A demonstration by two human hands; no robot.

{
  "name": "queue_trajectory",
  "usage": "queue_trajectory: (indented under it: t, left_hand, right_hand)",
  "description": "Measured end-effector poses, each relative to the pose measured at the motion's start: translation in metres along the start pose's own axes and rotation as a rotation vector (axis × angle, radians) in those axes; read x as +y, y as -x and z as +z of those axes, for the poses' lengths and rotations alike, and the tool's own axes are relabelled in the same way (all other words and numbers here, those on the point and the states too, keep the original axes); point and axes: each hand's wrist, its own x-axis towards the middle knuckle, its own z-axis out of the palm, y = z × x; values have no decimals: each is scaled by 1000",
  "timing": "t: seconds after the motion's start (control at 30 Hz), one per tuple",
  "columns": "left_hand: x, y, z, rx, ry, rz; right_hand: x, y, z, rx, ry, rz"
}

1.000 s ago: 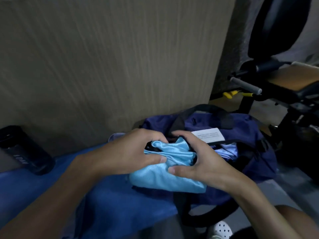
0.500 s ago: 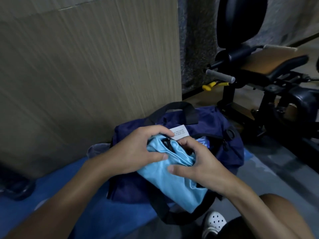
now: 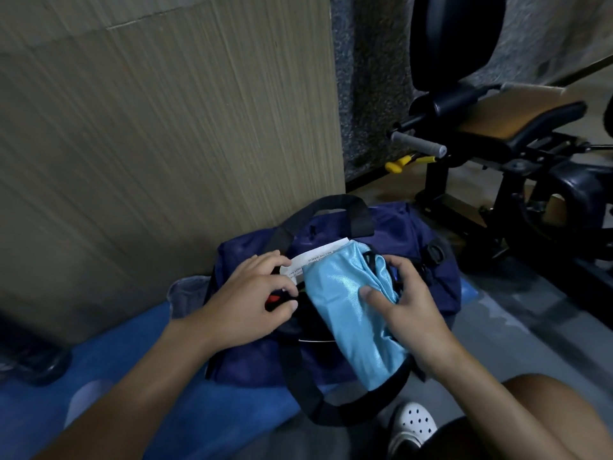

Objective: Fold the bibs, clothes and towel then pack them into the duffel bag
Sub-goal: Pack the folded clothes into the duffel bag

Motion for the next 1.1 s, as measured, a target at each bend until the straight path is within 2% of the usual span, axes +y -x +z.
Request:
queue_trajectory:
  t: [0.2, 0.3, 0.5, 0.63, 0.87, 1.1]
  left_hand:
    - [-3, 4, 7, -148, -200, 11]
    - [-3, 6, 6, -142, -237, -7]
    - [0, -4, -15, -3, -88, -61]
    - [-2, -20, -33, 87, -10, -29]
    - [-9, -36, -53, 122, 140, 9]
    - [-14, -43, -64, 75, 178, 4]
  right_hand:
    - [4, -1, 3, 66, -36, 23]
    - [5, -3, 3, 98, -54, 25]
    - [4, -2, 5, 93, -52, -34]
    - [9, -5, 12, 84, -52, 18]
    - [18, -33, 39, 143, -68, 132]
    - [14, -72, 92, 175, -78, 48]
